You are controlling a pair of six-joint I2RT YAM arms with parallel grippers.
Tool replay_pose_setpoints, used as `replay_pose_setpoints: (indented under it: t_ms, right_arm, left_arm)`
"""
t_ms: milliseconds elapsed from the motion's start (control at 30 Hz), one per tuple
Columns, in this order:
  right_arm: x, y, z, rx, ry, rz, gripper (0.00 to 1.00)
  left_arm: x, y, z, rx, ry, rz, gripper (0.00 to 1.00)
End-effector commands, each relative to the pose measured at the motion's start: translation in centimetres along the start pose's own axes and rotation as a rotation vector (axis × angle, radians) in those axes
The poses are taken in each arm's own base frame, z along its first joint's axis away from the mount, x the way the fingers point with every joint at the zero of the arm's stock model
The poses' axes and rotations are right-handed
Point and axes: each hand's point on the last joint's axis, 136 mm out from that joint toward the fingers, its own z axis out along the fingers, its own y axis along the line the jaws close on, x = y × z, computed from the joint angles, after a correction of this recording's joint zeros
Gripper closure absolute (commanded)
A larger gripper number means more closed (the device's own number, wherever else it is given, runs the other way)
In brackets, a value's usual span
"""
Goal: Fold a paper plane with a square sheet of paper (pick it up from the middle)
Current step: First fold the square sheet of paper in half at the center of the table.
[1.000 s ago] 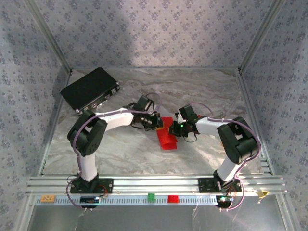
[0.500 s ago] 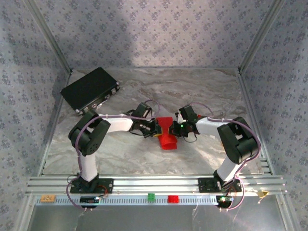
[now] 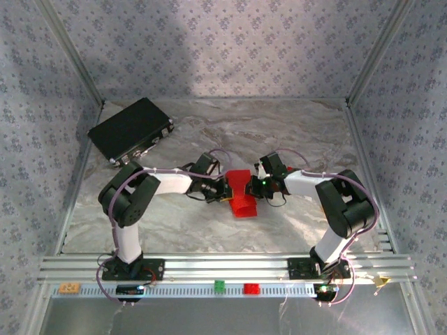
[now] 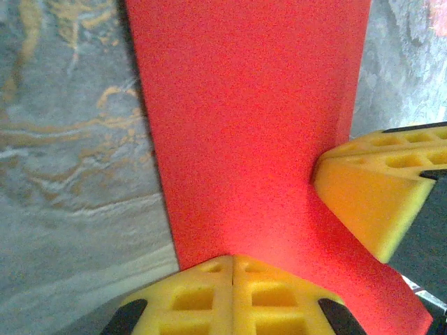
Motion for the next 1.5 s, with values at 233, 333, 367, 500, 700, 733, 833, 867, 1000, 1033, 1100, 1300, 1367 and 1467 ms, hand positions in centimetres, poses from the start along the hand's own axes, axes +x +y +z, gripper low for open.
replay_pose_setpoints:
  t_ms: [233,333,367,500,700,733,833,867,1000,1033,1100,1300,1367,1467]
  right_arm:
    - [2.1,-3.9,-0.2,0.140,0.037,0.062,1.00]
    - [2.1,-3.9,-0.2,0.138,0.038,0.062,1.00]
    - [2.1,-3.9,-0.2,0.139,0.039,0.063,1.00]
    - [2.2,-4.0,-0.2,0.140,0.040,0.065,1.00]
    - [2.3,-4.2,-0.2,0.141,0.040,0.067,1.00]
    - [2.3,-4.2,-0.1,0.141,0.041,0.068,1.00]
    - [2.3,-4.2,-0.2,0.141,0.040,0.070,1.00]
    - [2.3,-4.2,-0.2,0.142,0.041,0.068,1.00]
    - [2.3,-4.3,-0.2,0.145,0.039,0.072,1.00]
    - [2.2,-4.4,-0.3,0.144,0.039,0.072,1.00]
    - [2.2,-4.3,-0.3,0.142,0.039,0.070,1.00]
    - [2.3,-4.5,-0.3,0.139,0.038,0.080,1.00]
    - [2.3,-4.5,-0.3,0.136,0.035,0.080,1.00]
    - [2.3,-4.5,-0.3,0.136,0.036,0.079,1.00]
  left_arm:
    - [0.1,-4.5,-0.6,0.139,0.002,-0.043,1.00]
    - [0.6,-3.9,0.1,0.144,0.019,-0.059,1.00]
    - [0.9,-3.6,0.4,0.143,0.033,-0.062,1.00]
    - [2.1,-1.5,1.3,0.095,0.059,-0.072,1.00]
    - [3.8,2.4,1.9,-0.018,0.085,-0.064,1.00]
    - [3.9,2.7,1.8,-0.032,0.086,-0.059,1.00]
    - [3.5,2.0,1.3,-0.031,0.071,-0.040,1.00]
    - [3.3,1.4,1.0,-0.017,0.062,-0.032,1.00]
    - [2.3,-2.2,-0.2,0.066,0.033,-0.031,1.00]
    - [2.1,-2.8,-0.5,0.078,0.031,-0.039,1.00]
    - [2.0,-3.6,-0.7,0.097,0.029,-0.046,1.00]
    - [2.6,-3.9,0.0,0.103,0.053,-0.047,1.00]
    - [2.9,-3.2,0.5,0.091,0.063,-0.057,1.00]
    - [3.7,-2.0,1.2,0.066,0.091,-0.057,1.00]
